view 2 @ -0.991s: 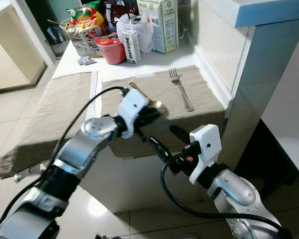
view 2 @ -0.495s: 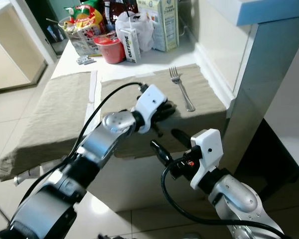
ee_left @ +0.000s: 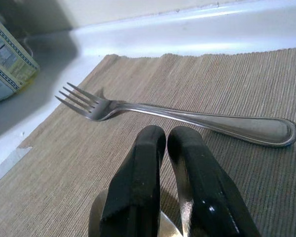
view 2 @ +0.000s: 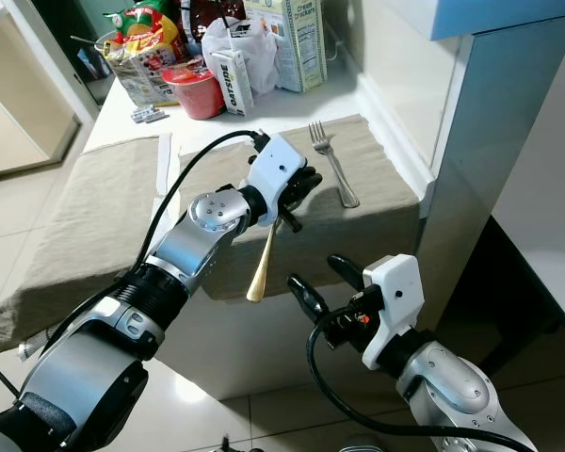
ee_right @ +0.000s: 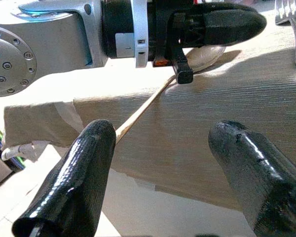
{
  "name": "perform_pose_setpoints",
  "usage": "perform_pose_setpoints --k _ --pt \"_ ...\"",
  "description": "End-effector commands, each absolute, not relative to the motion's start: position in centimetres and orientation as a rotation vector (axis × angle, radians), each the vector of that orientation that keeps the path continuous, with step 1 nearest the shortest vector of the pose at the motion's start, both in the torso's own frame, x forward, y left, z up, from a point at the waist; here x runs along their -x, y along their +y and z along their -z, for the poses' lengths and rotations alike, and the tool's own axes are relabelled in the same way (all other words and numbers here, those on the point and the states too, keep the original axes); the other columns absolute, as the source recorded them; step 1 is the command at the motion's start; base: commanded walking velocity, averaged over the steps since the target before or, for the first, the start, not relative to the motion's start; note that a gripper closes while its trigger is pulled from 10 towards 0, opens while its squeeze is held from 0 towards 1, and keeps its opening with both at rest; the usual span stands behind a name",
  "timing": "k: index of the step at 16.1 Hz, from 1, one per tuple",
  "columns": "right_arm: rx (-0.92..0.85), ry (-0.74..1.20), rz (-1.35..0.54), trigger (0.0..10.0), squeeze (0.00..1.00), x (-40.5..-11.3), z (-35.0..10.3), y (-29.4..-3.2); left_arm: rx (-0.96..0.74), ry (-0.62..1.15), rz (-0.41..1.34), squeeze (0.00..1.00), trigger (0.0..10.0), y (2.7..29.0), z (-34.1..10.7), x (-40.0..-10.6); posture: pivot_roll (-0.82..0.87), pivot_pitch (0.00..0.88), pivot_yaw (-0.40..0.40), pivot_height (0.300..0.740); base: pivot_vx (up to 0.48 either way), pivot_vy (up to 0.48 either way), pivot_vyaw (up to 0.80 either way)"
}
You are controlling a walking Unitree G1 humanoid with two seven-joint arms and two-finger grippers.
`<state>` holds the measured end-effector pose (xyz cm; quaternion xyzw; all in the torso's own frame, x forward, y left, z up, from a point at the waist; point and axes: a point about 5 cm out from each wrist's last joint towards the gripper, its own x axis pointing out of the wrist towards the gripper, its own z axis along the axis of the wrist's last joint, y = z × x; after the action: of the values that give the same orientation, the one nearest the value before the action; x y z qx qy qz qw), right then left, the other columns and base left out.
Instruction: Setting the table
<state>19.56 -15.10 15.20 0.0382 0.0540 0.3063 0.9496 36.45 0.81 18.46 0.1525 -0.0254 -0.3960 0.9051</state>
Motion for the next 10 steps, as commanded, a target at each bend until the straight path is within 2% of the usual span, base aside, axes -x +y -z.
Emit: perform_pose_setpoints --k 1,4,10 --pt "-0.073 0.096 -0.645 10.0 0.00 -19.1 -15.7 -14.8 -0.317 -0.027 0.783 0.00 10.0 2.0 -17.7 -36.9 -0.37 0.108 0.209 0.740 0.000 0.000 0.00" --pt "-0.071 0.100 -0.641 10.0 0.00 -19.2 -15.7 -14.9 -0.270 -0.027 0.760 0.00 10.0 2.8 -17.9 -37.4 -0.37 0.111 0.204 0.740 0.000 0.000 0.00" --pt "-0.059 0.092 -0.612 10.0 0.00 -19.6 -16.0 -15.3 -0.295 0.015 0.696 0.00 10.0 4.5 -16.7 -38.0 -0.37 0.111 0.196 0.740 0.000 0.000 0.00"
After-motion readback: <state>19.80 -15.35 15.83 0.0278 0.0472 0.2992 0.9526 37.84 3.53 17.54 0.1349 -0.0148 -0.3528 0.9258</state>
